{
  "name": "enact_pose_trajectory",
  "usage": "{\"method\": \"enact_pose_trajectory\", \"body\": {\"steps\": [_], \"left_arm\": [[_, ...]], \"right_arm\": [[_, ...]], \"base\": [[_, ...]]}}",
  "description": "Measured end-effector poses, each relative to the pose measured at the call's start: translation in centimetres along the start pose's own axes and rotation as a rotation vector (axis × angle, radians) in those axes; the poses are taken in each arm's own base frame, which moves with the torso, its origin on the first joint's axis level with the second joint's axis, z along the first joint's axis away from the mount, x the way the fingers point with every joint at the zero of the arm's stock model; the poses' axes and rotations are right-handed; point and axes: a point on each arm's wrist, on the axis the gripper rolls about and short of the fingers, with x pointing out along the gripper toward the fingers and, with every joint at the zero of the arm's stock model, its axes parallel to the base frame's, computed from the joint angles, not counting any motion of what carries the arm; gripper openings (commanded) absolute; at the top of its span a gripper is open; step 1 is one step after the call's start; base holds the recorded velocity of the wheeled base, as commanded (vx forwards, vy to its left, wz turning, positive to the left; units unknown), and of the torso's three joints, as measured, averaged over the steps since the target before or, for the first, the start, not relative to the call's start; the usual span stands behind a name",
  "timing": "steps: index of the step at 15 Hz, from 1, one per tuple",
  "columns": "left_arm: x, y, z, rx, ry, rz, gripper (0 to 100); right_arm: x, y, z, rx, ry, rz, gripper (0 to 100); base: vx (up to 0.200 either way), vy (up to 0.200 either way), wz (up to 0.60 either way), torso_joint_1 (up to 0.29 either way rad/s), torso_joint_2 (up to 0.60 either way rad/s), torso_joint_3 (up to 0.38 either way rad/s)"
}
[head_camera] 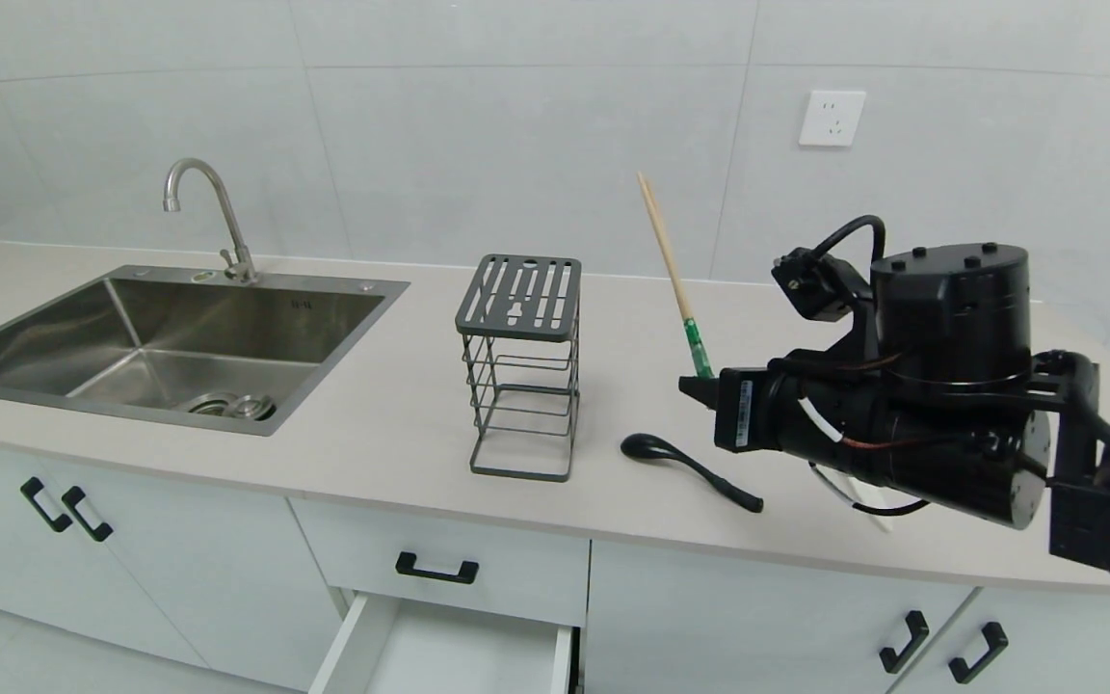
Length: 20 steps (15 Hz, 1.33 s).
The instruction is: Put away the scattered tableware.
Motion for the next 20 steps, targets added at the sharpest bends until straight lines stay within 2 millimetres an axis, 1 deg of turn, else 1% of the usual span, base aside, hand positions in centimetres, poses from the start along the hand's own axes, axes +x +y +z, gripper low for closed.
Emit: {"method": "enact_pose_trajectory", "body": {"steps": [5,8,12,13,17,20], "left_arm": [[0.0,0.0,0.0,0.000,0.000,0.000,100],[0.0,0.0,0.0,0.000,0.000,0.000,100],[0.0,0.0,0.0,0.000,0.000,0.000,100],[0.0,0.0,0.0,0.000,0.000,0.000,100],[0.0,0.0,0.0,0.000,0.000,0.000,100],[0.0,0.0,0.0,0.000,0.000,0.000,100]], "right_arm": [[-0.9,1.1,-1.1,-0.125,0.056,0.124,0],[-1.0,1.6,-1.4,-0.150,0.071,0.170,0],[-1.1,1.6,-1.8,-0.196,0.092,0.202,0],[-1.1,1.8,-1.9,-0.210,0.099,0.232,0],[-1.1,3.0,-2.0,-0.350,0.114,0.409,0],[-0.7,4.6,-1.5,-0.386,0.121,0.461,0]], "base": [[0.000,0.000,0.00,0.000,0.00,0.000],[0.000,0.000,0.00,0.000,0.00,0.000],[0.000,0.000,0.00,0.000,0.00,0.000],[0.000,0.000,0.00,0.000,0.00,0.000],[0.000,0.000,0.00,0.000,0.00,0.000],[0.000,0.000,0.00,0.000,0.00,0.000]]}}
